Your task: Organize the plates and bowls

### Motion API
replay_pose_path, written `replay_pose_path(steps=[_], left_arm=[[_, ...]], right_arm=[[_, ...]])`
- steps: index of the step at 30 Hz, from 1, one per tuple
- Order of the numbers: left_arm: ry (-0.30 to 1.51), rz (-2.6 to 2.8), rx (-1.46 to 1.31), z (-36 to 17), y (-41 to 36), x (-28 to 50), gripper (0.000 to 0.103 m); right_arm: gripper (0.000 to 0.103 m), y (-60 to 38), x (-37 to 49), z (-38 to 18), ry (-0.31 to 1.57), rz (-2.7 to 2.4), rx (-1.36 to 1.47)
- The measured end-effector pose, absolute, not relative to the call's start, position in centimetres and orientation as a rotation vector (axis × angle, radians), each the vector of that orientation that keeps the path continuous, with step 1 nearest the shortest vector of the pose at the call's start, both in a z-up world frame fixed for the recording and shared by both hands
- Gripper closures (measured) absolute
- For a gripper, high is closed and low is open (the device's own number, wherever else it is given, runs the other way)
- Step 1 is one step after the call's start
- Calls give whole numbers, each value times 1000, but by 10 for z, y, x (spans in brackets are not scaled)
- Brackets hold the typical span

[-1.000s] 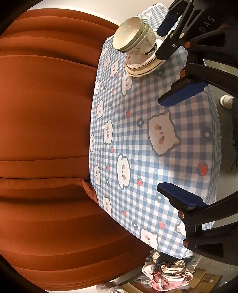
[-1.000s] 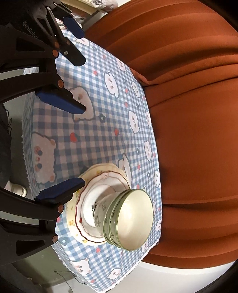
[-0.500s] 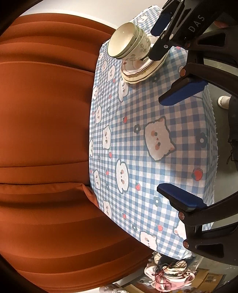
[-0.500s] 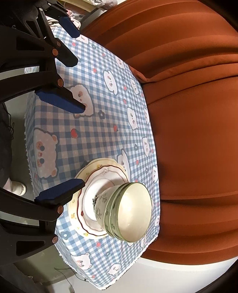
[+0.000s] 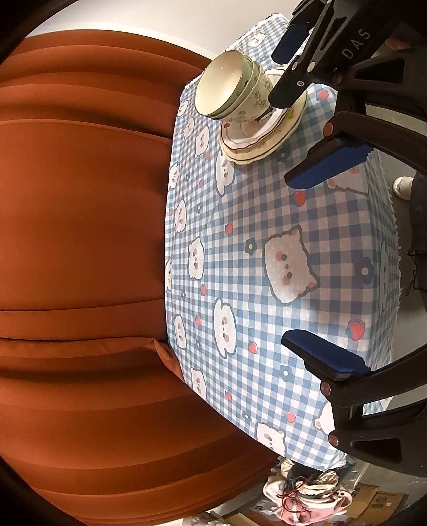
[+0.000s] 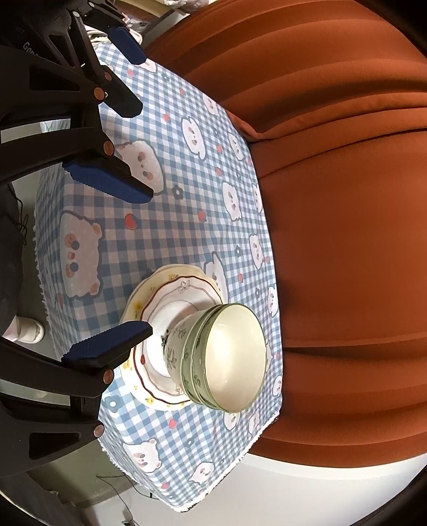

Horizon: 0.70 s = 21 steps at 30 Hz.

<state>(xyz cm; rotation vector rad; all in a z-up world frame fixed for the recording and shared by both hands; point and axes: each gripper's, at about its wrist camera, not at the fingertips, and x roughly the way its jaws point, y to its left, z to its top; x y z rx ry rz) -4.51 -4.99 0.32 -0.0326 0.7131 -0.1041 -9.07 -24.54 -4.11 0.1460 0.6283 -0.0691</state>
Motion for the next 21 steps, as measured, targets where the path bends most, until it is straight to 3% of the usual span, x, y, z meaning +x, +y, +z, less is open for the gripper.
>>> replay_pose_path(steps=[21], left_arm=[[707,-99,-45,8,-55,-47,9]], right_arm=[[26,-254,-93,-37,624,-67,149]])
